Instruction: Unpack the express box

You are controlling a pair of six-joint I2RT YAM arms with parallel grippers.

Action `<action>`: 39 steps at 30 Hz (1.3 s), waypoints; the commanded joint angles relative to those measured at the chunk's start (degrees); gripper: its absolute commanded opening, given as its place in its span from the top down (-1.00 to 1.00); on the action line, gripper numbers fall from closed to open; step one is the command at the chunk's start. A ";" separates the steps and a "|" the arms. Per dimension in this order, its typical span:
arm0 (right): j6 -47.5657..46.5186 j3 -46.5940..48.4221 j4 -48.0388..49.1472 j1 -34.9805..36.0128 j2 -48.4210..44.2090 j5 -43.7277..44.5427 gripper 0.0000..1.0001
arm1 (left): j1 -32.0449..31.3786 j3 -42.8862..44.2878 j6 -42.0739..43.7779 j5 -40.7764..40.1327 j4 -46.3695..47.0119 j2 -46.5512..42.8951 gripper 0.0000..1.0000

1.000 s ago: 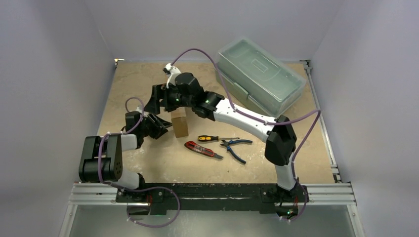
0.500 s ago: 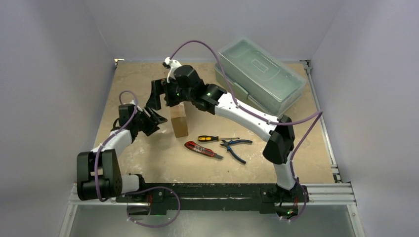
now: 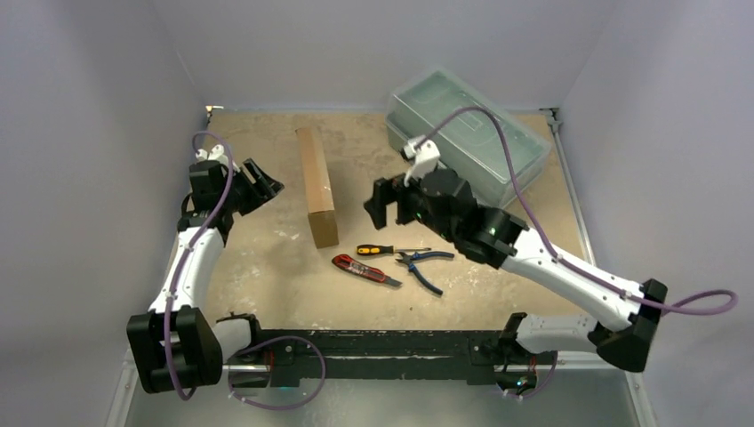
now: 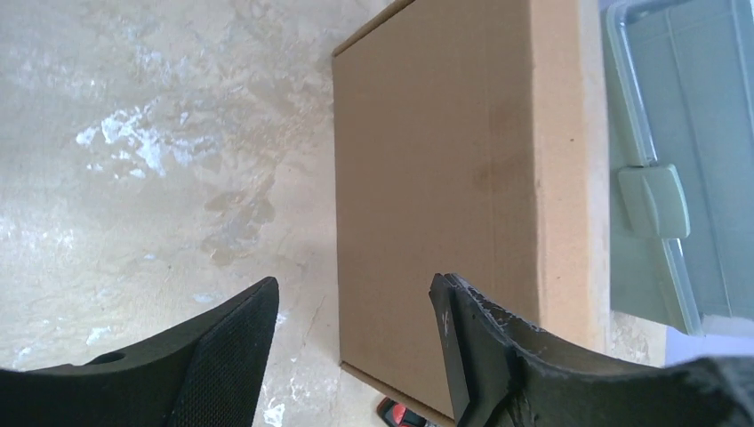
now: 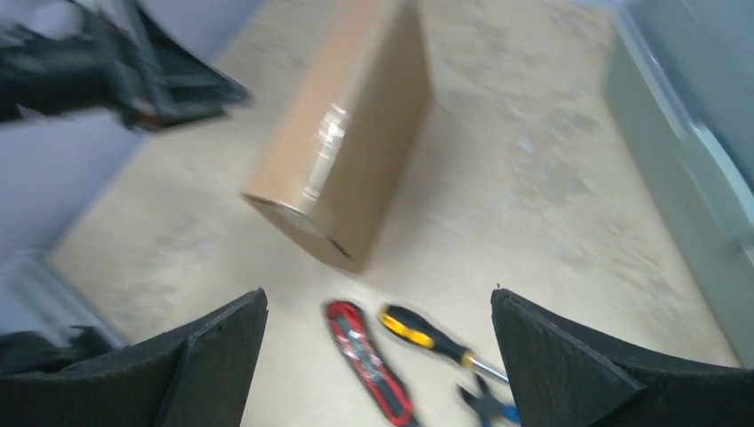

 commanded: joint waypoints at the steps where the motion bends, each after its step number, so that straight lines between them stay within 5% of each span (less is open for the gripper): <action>1: 0.67 -14.02 0.38 0.04 -3.77 10.99 -0.98 | 0.02 2.80 2.52 1.79 2.02 -2.64 -0.33; 5: 1.19 -22.35 8.59 2.33 -4.15 -4.20 -0.98 | -2.99 1.56 3.11 3.74 3.15 -5.82 -0.39; 10: 0.45 -25.42 16.25 7.54 4.18 -8.29 -0.98 | -3.41 2.43 7.34 1.79 -3.87 -8.49 -0.40; 19: -5.74 -22.10 25.36 9.71 21.37 -6.52 -0.98 | -3.97 0.62 3.05 -7.67 -9.30 -11.40 -0.37; 32: -7.28 -20.00 29.63 10.11 30.18 -8.62 -0.97 | -3.97 -4.24 7.91 -6.96 -6.96 -14.02 -0.36; 39: -1.67 -21.29 28.00 13.36 31.49 5.26 -0.79 | -3.98 -5.47 7.75 -5.72 -4.53 -12.25 -0.35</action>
